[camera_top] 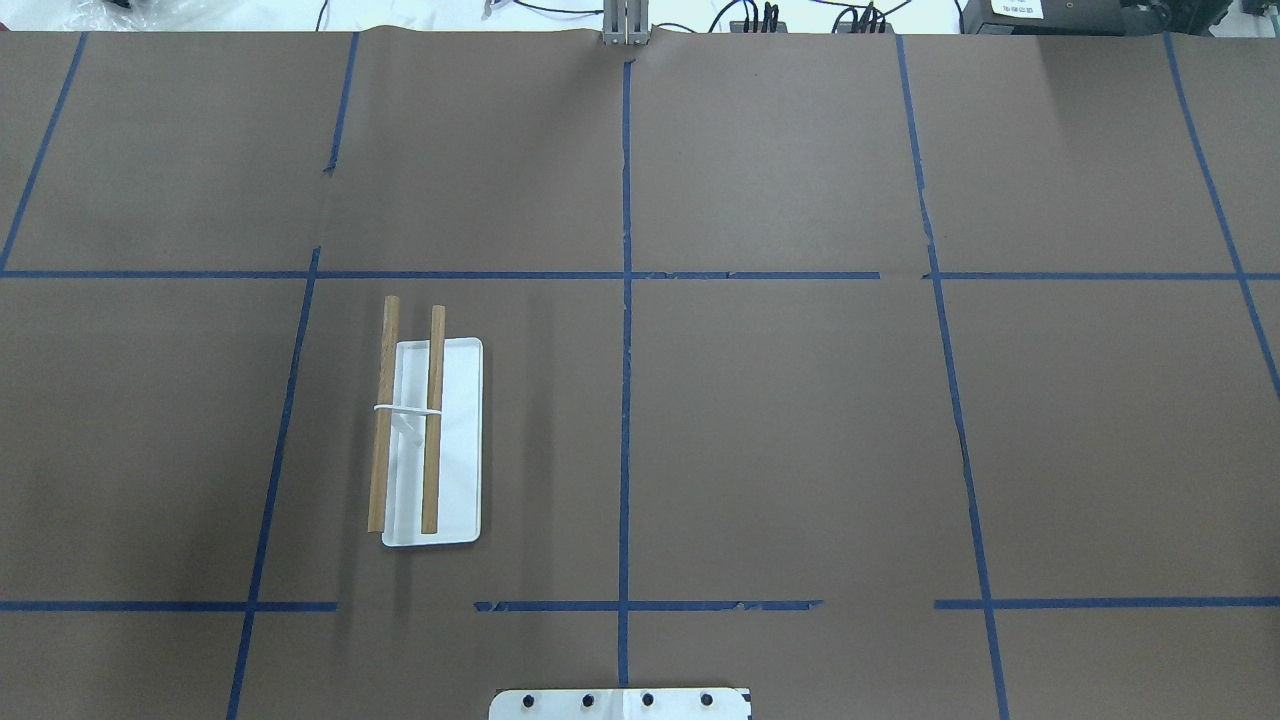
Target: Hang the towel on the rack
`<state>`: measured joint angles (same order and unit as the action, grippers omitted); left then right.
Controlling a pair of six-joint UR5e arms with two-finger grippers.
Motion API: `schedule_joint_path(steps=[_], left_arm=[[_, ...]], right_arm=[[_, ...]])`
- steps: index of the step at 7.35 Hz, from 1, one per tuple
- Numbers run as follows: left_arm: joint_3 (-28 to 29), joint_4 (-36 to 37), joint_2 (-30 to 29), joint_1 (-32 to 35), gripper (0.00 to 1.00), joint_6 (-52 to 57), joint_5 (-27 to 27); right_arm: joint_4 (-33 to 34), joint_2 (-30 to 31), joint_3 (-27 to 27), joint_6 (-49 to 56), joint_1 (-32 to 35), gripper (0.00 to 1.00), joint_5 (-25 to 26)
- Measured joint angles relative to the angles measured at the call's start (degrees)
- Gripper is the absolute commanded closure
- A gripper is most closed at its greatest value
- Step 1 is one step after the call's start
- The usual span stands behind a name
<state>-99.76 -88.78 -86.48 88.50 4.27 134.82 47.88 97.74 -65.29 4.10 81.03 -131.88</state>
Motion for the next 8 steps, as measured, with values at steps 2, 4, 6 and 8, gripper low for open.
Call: schedule_joint_path(steps=[2,4,6,8], left_arm=[[0.0,0.0,0.0,0.0,0.00,0.0,0.0],[-0.2,0.0,0.0,0.0,0.00,0.0,0.0],[-0.9,0.0,-0.1,0.0,0.00,0.0,0.0],[-1.2,-1.0,-0.6,0.0,0.00,0.0,0.1]], right_arm=[[-0.1,0.1,-0.8,0.7,0.1,1.00,-0.2],[0.0,0.1,-3.5,1.4,1.0,1.00,-1.0],[0.5,-0.8,-9.2,1.2,3.3,1.00,-3.7],[0.6,-3.4,-16.3,-3.1,4.7,1.00,-6.0]])
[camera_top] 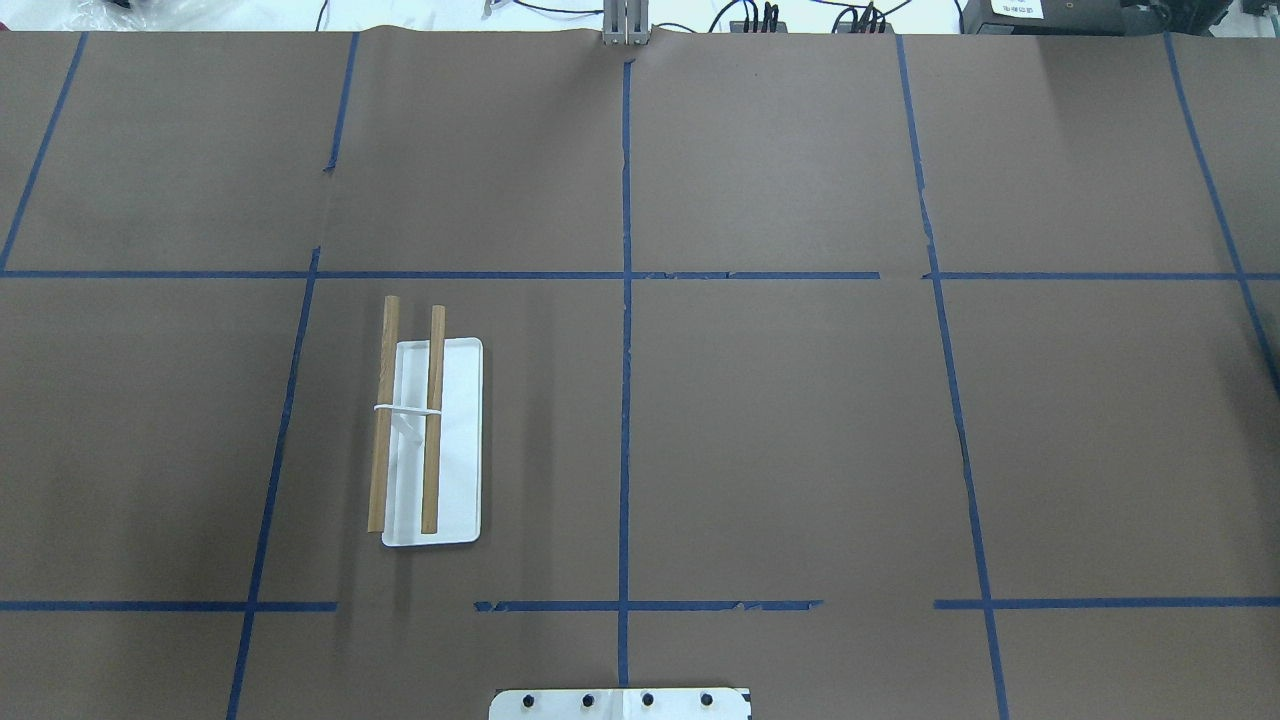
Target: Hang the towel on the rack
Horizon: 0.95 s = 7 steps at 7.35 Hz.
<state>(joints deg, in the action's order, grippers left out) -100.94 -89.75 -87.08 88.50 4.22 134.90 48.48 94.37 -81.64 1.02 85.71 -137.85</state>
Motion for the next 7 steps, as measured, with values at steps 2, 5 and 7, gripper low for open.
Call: schedule_joint_path(steps=[2,5,7], left_arm=[[0.1,-6.9,-0.3,0.0,0.00,-0.2,-0.1],[0.6,-21.9,-3.4,-1.6,0.00,-11.5,-0.2],[1.0,-32.7,-6.4,-6.9,0.00,-26.4,-0.4]], right_arm=[[-0.2,-4.8,-6.1,-10.8,0.0,1.00,-0.4],[-0.8,-12.0,-12.4,-25.7,-5.3,1.00,0.6],[-0.8,-16.0,-17.3,-36.4,-12.6,1.00,6.9]])
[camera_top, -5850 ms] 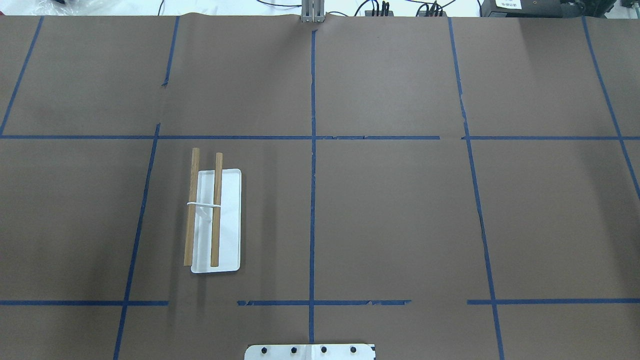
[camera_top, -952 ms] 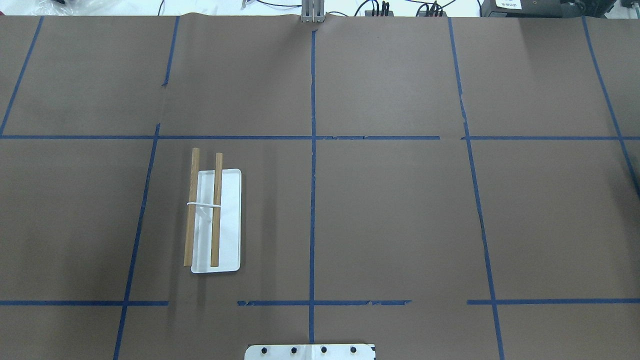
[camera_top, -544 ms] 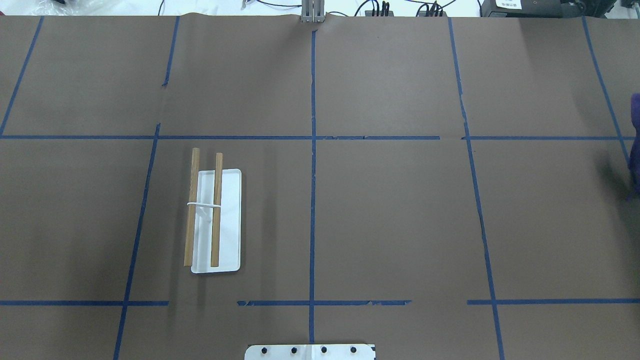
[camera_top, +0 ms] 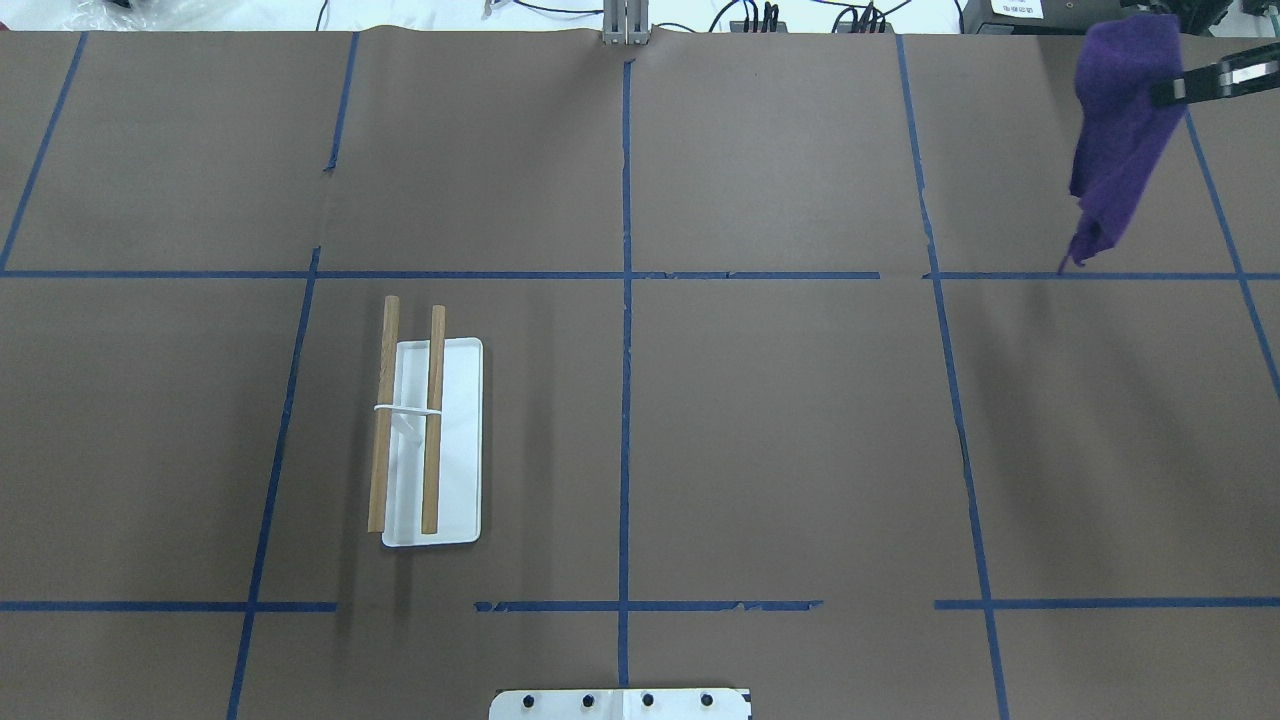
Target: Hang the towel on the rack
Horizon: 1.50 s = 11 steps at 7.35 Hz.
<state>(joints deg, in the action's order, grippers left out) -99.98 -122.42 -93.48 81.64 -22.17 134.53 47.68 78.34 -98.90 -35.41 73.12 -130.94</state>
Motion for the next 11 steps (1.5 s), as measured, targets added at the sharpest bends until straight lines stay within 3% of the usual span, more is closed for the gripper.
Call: schedule_joint_path(steps=[2,5,8,9,11], left_arm=[[0.2,-6.9,-5.7,-6.1,0.00,-19.7,-0.2],[0.4,-8.3,-17.3,-15.5,0.00,-43.6,-1.2],[0.4,-8.4,-25.5,-28.0,0.00,-55.2,-9.6],[0.3,-8.5,-26.9,-31.3,0.00,-56.4,-11.8],[0.4,-8.6,-29.8,-36.0,0.00,-59.2,-13.1]], right_arm=[[0.4,-1.6,-6.3,-8.1,-10.4,1.00,12.2],[2.4,-4.7,-12.4,-12.9,-25.6,1.00,29.4],[18.6,-13.1,-18.3,-13.3,-41.8,1.00,46.0],[21.1,-14.9,-18.7,-13.1,-46.1,1.00,50.6],[23.2,-16.2,-18.9,-12.9,-50.0,1.00,55.1]])
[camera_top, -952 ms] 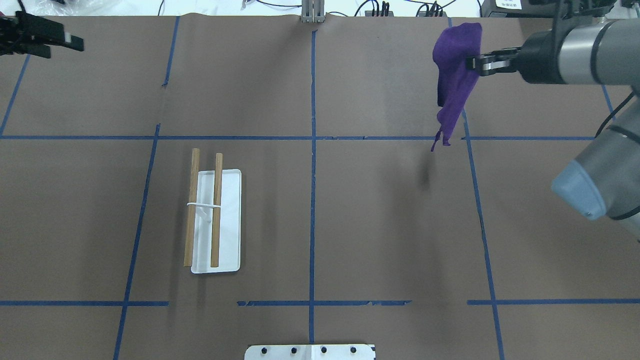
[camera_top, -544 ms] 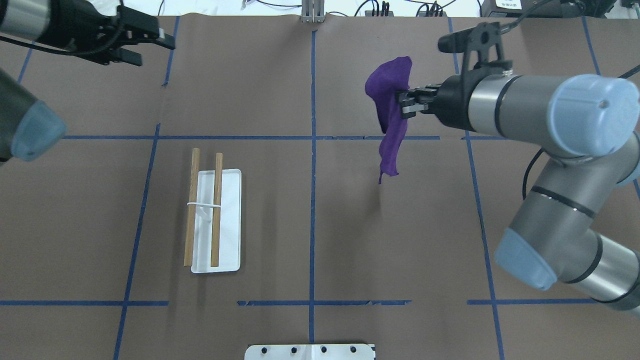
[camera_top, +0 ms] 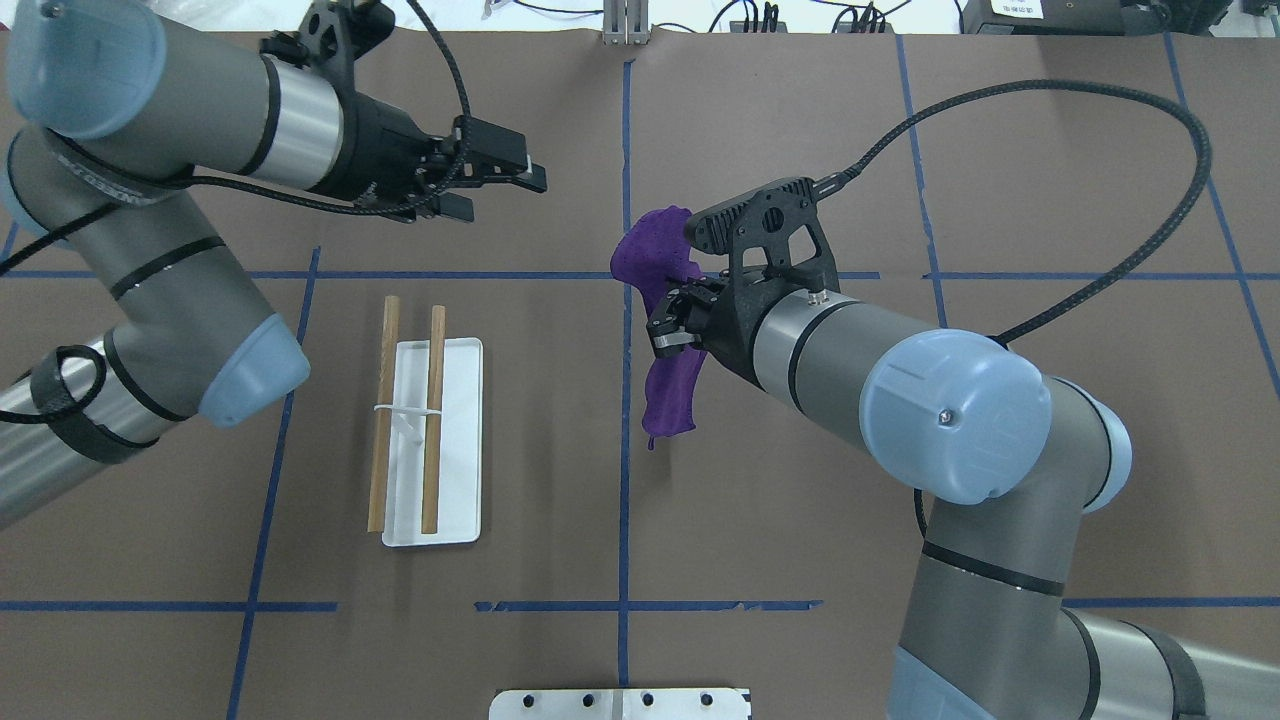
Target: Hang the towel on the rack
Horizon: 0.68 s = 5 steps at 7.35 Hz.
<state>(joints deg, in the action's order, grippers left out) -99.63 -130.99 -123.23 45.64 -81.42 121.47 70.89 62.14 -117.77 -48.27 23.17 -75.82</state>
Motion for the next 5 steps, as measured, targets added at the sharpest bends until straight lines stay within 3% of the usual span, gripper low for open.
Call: schedule_joint_path(steps=[5], left_arm=[[3.3,0.1,-6.6,-2.7,0.00,-9.9,-0.2]], right_arm=[[0.6,-0.9,-1.4,-0.1,-2.7,1.00,4.5]])
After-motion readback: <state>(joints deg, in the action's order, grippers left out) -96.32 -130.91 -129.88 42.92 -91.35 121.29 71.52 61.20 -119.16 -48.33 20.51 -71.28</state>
